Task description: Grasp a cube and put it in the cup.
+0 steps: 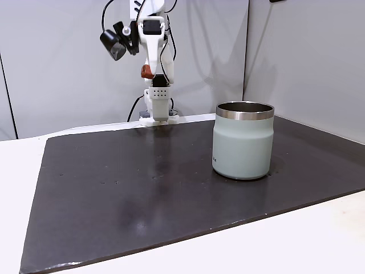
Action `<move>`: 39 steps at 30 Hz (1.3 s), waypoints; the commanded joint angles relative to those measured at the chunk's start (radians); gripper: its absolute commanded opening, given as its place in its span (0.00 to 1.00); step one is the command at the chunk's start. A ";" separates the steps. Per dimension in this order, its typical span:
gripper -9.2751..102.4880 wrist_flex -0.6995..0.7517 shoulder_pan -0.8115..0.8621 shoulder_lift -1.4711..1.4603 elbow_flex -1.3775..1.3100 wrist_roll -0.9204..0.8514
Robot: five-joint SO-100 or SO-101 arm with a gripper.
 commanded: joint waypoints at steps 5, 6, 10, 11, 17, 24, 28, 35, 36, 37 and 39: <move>0.16 0.028 -0.041 0.044 -0.143 0.026; 0.16 0.029 -0.046 0.046 -0.152 0.029; 0.16 0.031 -0.087 0.043 -0.189 0.048; 0.16 0.029 -0.107 0.035 -0.202 0.057; 0.16 0.028 -0.207 -0.098 -0.371 0.124; 0.16 0.040 -0.284 -0.305 -0.581 0.202; 0.15 0.057 -0.328 -0.397 -0.669 0.253; 0.15 0.080 -0.403 -0.529 -0.770 0.354; 0.15 0.084 -0.413 -0.552 -0.790 0.370; 0.15 0.089 -0.422 -0.575 -0.811 0.385; 0.15 0.094 -0.437 -0.618 -0.854 0.413</move>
